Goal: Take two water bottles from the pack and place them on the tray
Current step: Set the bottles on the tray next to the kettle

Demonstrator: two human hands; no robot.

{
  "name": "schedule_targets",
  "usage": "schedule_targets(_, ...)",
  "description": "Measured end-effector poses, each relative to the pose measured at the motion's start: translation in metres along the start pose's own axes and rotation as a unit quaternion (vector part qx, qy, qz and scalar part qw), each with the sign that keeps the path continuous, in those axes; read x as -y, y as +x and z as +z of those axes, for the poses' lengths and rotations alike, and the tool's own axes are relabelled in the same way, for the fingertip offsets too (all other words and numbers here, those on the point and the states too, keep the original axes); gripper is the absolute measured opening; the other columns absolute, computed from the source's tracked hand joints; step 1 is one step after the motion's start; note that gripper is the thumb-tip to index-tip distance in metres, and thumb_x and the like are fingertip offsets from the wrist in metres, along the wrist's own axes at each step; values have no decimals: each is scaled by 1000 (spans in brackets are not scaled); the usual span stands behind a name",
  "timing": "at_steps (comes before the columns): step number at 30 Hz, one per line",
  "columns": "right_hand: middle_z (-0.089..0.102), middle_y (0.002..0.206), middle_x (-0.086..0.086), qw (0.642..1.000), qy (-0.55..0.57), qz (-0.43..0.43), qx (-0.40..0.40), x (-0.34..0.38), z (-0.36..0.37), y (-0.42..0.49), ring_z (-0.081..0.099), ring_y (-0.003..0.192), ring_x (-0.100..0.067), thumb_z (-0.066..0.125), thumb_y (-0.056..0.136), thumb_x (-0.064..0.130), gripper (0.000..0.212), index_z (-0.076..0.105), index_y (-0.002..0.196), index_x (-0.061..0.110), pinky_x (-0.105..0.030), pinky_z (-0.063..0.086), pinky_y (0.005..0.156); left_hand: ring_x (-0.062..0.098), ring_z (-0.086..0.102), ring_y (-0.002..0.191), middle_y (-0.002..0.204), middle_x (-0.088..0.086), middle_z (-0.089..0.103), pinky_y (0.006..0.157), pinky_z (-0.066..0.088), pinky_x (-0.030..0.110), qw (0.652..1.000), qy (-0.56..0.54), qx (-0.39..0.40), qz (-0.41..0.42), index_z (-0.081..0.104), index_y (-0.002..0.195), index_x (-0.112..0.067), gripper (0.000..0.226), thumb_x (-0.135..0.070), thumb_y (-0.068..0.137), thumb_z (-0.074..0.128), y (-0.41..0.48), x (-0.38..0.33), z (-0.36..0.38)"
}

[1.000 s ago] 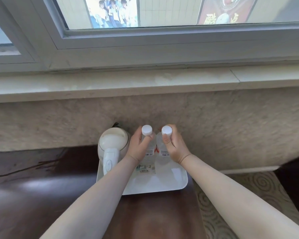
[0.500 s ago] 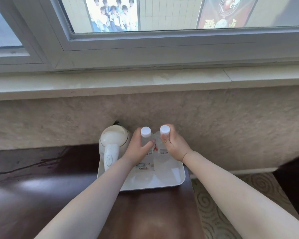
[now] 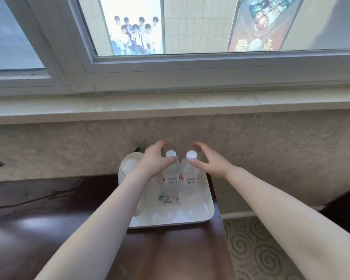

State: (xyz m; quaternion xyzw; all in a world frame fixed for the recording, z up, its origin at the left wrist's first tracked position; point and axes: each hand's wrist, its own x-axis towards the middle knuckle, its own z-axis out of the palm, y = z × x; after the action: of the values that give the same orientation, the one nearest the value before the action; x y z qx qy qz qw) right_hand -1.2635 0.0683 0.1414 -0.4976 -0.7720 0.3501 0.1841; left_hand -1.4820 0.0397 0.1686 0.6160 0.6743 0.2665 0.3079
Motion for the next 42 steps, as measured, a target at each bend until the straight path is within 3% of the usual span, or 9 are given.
schedule_targets(3, 53, 127, 12, 997, 10, 17, 78, 5, -3, 8, 49, 122, -15, 67, 81, 41, 54, 44, 130, 34, -16, 37, 86, 27, 53, 109, 127, 12, 52, 68, 42, 27, 998, 41, 0, -42, 44, 131, -15, 71, -50, 74, 68, -1, -5, 11)
schedule_targets(5, 55, 116, 14, 993, 33, 32, 109, 6, -2, 12, 53, 114, -13, 71, 80, 29, 52, 49, 127, 30, -19, 39, 85, 30, 54, 105, 120, 14, 55, 60, 42, 29, 995, 74, 0, -71, 50, 119, -11, 62, -50, 75, 67, -2, -7, 21)
schedule_targets(8, 54, 122, 7, 991, 51, 33, 119, 5, -1, 17, 50, 114, -10, 70, 81, 16, 58, 47, 134, 20, -23, 36, 91, 35, 53, 102, 113, 21, 57, 71, 40, 33, 992, 85, -33, -83, 53, 105, -5, 49, -43, 78, 65, -2, -8, 32)
schedule_targets(15, 58, 104, 6, 992, 82, 28, 92, 4, 4, 14, 55, 97, -9, 68, 85, 11, 36, 52, 116, 17, -7, 41, 72, 34, 55, 95, 106, 18, 60, 67, 36, 31, 996, 64, -25, -61, 53, 94, -4, 42, -38, 76, 70, 0, -4, 26)
schedule_targets(21, 56, 117, -2, 995, 92, 18, 35, 0, 10, 9, 52, 113, -17, 70, 84, 22, 39, 50, 118, 18, -32, 41, 95, 30, 56, 97, 103, 12, 60, 71, 41, 32, 998, 52, 26, -38, 54, 102, -4, 47, -36, 74, 75, 7, -2, 14)
schedule_targets(30, 53, 117, 1, 989, 58, 74, -110, -1, 29, 10, 52, 102, -17, 69, 78, 48, 55, 44, 120, 25, -37, 44, 82, 19, 51, 77, 74, -5, 53, 56, 35, 26, 993, 38, 102, 48, 53, 83, -13, 19, -18, 78, 70, 10, -6, 9)
schedule_targets(36, 50, 129, -8, 989, -15, 86, -120, 6, 37, 20, 52, 113, -31, 66, 77, 57, 64, 41, 124, 22, -37, 41, 82, 20, 52, 86, 91, 6, 56, 68, 38, 29, 992, -16, 99, 79, 56, 93, -7, 13, -6, 82, 63, 9, 0, 8)
schedule_targets(40, 45, 134, -11, 989, -16, 107, -105, 9, 38, 22, 49, 118, -34, 64, 77, 59, 70, 37, 133, 27, -41, 41, 90, 18, 50, 96, 104, 4, 53, 75, 35, 26, 992, -18, 107, 71, 53, 112, -5, 30, -8, 83, 63, 12, 8, 9)
schedule_targets(42, 48, 128, -12, 990, 7, 110, -90, 12, 33, 21, 52, 112, -32, 68, 76, 54, 63, 44, 126, 24, -42, 44, 92, 18, 50, 100, 107, 3, 50, 76, 36, 26, 990, -11, 124, 59, 49, 117, -7, 41, -9, 80, 67, 14, 11, 11)
